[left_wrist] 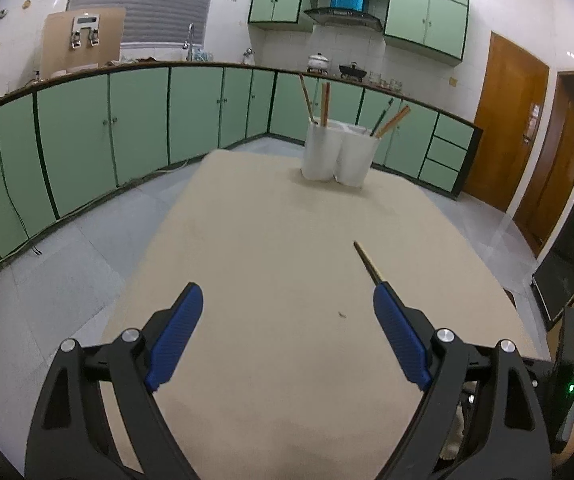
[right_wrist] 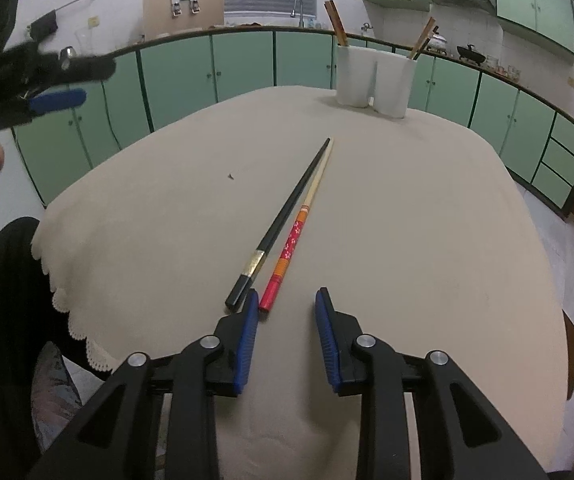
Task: Organize utensils
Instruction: 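Grasp the black chopstick with the left tool while the right tool grasps the red-patterned chopstick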
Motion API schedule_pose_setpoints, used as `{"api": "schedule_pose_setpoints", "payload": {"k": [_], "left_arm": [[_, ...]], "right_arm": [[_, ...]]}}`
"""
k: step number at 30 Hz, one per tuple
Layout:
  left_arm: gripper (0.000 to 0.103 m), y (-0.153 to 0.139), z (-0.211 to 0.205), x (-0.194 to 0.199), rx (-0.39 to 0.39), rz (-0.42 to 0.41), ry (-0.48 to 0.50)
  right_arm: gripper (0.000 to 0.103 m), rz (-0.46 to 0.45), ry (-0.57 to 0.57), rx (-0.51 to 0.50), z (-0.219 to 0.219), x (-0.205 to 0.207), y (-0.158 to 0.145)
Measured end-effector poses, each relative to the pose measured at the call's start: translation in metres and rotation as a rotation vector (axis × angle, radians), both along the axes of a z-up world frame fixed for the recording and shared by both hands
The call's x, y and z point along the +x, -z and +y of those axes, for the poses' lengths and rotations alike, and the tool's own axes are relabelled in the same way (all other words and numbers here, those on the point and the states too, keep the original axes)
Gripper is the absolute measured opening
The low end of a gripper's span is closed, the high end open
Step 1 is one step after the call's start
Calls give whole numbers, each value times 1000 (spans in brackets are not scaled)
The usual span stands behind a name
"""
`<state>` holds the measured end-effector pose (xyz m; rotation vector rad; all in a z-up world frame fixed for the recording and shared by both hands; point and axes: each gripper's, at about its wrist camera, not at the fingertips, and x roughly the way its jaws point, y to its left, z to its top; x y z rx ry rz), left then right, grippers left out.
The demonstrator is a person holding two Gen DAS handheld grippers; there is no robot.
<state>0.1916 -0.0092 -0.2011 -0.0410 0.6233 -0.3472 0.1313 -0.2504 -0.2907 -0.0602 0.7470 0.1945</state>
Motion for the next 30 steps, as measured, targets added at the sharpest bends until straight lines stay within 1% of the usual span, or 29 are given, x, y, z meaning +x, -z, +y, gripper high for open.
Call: {"api": "schedule_pose_setpoints", "payload": {"k": [2,3,4,8,11,12,14,17,19,22,23,24,25,26,27,30], "left_arm": [[84,7,-4,-4,-2,9,2],[83,12,-6,-5,-5,20,14],[82,15,-10,-7,-5,26,26],[78,32,-31,-18,-5,53,79],[77,47,-58,-30,13,69,137],[76,51,-66,-34,12,78,156],[75,63,-88,-43,27,93,202],[74,79,-114,-52,57,103,249],[70,89,-127,-53,99,103,255],[53,99,-132,-46,126,129,240],[42,102,-131,-44,127,137,239],[33,102,-131,-44,133,121,238],[27,102,-129,-43,130,121,247],[15,101,-128,-43,127,119,251],[11,101,-126,-43,127,114,243],[7,99,-120,-45,113,108,208]], "right_arm": [[24,-7,11,6,1,1,2],[13,-10,16,2,0,-5,2],[7,-14,26,-8,-2,-4,1],[6,-12,106,28,-30,-4,2],[6,2,217,74,-65,-9,2],[6,2,234,82,-71,-10,1],[6,0,253,91,-79,-14,0],[6,-4,251,90,-81,-17,0],[6,-8,250,94,-83,-22,0],[6,-10,246,102,-85,-21,1],[6,-10,245,99,-85,-21,1],[6,-11,245,97,-84,-20,2],[6,-11,244,98,-84,-21,1],[6,-10,246,103,-84,-21,1],[6,-8,248,112,-83,-20,1],[6,-8,248,114,-80,-20,1]]}}
